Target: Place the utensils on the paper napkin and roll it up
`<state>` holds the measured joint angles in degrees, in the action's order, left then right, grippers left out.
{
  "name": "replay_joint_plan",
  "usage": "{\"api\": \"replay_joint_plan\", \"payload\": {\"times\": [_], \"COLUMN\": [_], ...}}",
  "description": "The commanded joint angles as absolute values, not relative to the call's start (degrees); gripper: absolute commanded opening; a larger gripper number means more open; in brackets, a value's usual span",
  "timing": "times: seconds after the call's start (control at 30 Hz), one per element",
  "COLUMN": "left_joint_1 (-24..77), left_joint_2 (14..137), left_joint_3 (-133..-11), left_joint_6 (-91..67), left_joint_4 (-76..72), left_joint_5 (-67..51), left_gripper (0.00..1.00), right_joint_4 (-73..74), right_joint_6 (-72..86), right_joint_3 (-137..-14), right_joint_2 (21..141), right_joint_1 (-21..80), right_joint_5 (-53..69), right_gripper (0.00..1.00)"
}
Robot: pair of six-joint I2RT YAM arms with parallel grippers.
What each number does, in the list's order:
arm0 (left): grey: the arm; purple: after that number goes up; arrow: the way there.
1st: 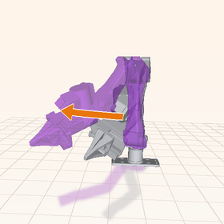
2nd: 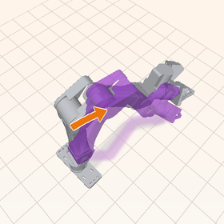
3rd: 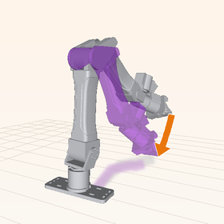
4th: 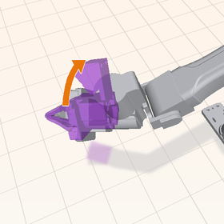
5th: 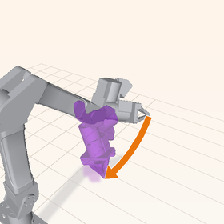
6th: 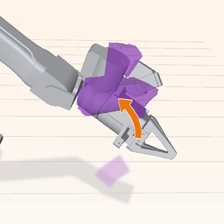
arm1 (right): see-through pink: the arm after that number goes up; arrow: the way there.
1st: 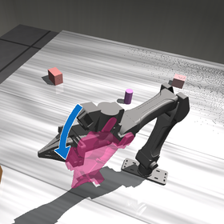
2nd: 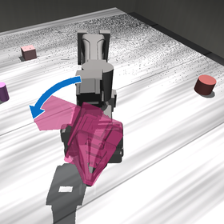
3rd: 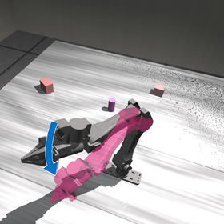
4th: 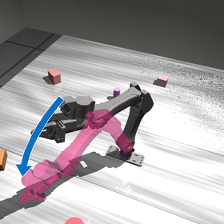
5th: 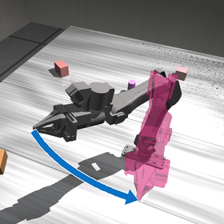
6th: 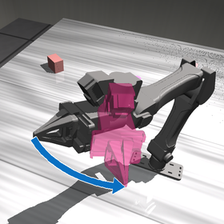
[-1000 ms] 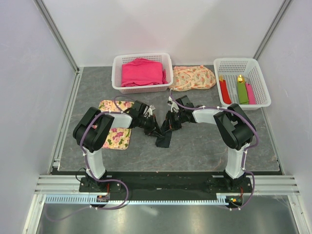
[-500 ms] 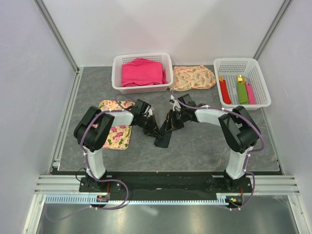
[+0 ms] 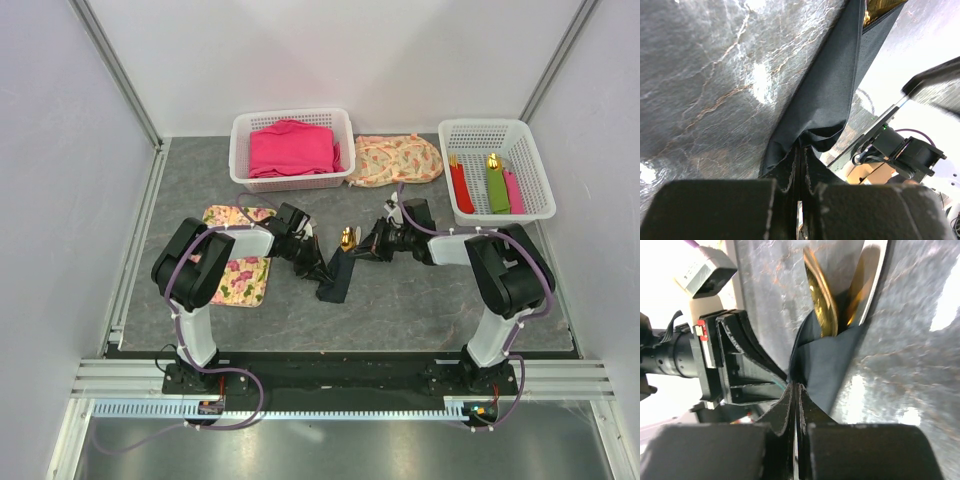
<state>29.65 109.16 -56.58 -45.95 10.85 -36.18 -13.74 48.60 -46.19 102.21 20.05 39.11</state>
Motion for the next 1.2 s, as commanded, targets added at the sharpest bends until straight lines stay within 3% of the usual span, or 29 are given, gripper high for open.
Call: {"api": "replay_joint_plan", "payload": {"times": [0.0, 0.57, 1.17], "left_joint_1": [29.0, 28.7, 29.8], "left_joint_2": [111.7, 112.1, 105.8], "left_joint_3": [-56.3, -56.5, -59.3], "left_joint_6": [-42.7, -42.5, -49.5], "left_joint_4": [13.4, 13.2, 9.1], "left_joint_5": [-29.5, -30.5, -37.3], "left_gripper": [0.02, 0.02, 0.02], "right_joint_4": [-28.9, -36.9, -24.5], "right_joint_6": [58.0, 60.6, 52.8], "right_joint_3": [-44.3, -40.6, -40.8], "right_joint_2": [104.5, 111.9, 111.5], "right_joint_1": [20.7, 21.1, 21.4], "right_joint_5": [42.1, 41.7, 36.5], "right_gripper": [0.0, 0.0, 0.0]}}
